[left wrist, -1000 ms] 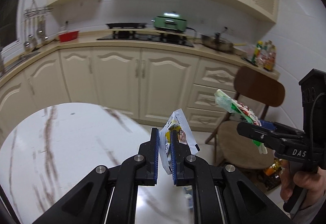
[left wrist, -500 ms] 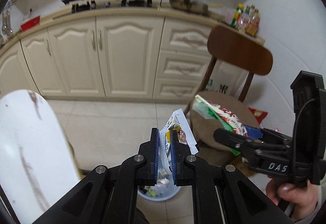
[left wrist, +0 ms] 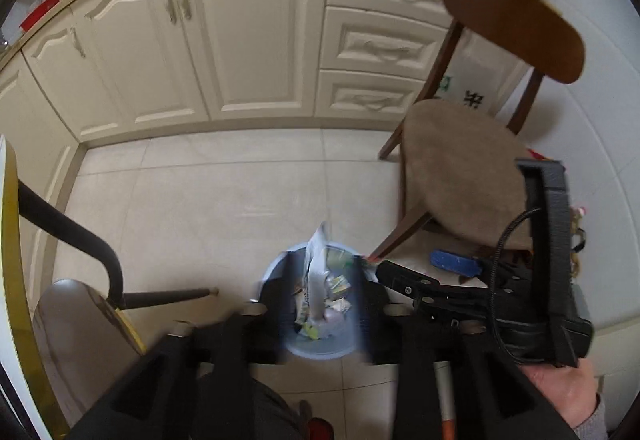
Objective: Collect trash
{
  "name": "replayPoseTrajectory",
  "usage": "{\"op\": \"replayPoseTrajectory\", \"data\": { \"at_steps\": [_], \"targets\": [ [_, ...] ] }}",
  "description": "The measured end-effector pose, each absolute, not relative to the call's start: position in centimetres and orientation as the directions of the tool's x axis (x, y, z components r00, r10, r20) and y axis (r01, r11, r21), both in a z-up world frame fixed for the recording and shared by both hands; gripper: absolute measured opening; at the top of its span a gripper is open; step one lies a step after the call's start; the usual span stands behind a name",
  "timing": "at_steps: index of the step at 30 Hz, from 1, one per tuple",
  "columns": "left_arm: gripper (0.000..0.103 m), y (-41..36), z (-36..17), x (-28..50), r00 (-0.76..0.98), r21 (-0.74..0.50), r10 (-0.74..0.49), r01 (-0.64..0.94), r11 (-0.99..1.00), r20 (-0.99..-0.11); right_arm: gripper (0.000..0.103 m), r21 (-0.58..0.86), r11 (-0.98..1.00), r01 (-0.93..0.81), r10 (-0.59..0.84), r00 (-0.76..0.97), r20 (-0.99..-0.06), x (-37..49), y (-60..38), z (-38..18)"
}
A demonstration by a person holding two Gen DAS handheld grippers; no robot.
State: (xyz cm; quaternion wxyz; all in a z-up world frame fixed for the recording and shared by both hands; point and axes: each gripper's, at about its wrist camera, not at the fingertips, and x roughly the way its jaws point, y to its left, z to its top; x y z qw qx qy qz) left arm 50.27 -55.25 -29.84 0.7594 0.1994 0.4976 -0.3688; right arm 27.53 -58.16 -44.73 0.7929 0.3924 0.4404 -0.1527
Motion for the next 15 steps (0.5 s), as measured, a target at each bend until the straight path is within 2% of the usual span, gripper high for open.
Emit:
{"op": "replayPoseTrajectory", "data": {
  "at_steps": [1,2,4,7,15],
  "targets": [
    [0.07,-55.8,-29.8,50.3,0.244,-0.054,-0.355,0.754,0.655,-0.903,0.088,0.498,0.626,0.6,0.119,0.557,-0.822,27.4,-58.4,-45.8],
    [0.09,-56.0,-29.8,50.3,0.253,-0.049,-0.354,0.75,0.659,-0.9,0.092,0.504,0.613,0.609,0.128,0.553,-0.824,27.3,-58.6,-46.4],
    [0.1,-56.0,-30.0,49.8,0.278,-0.024,-0.342,0.744,0.668,-0.898,0.095,0.507,0.585,0.633,0.13,0.544,-0.829,26.7,-58.8,-47.3],
    [0.101,-56.0,-30.6,49.2,0.296,0.002,-0.316,0.733,0.681,-0.901,0.103,0.516,0.561,0.647,0.122,0.552,-0.825,25.8,-58.9,-47.3],
    [0.102,-53.0,-28.4,46.0,0.335,0.03,-0.328,0.738,0.674,-0.883,0.103,0.47,0.556,0.686,0.033,0.546,-0.837,24.4,-59.0,-43.2]
  ]
}}
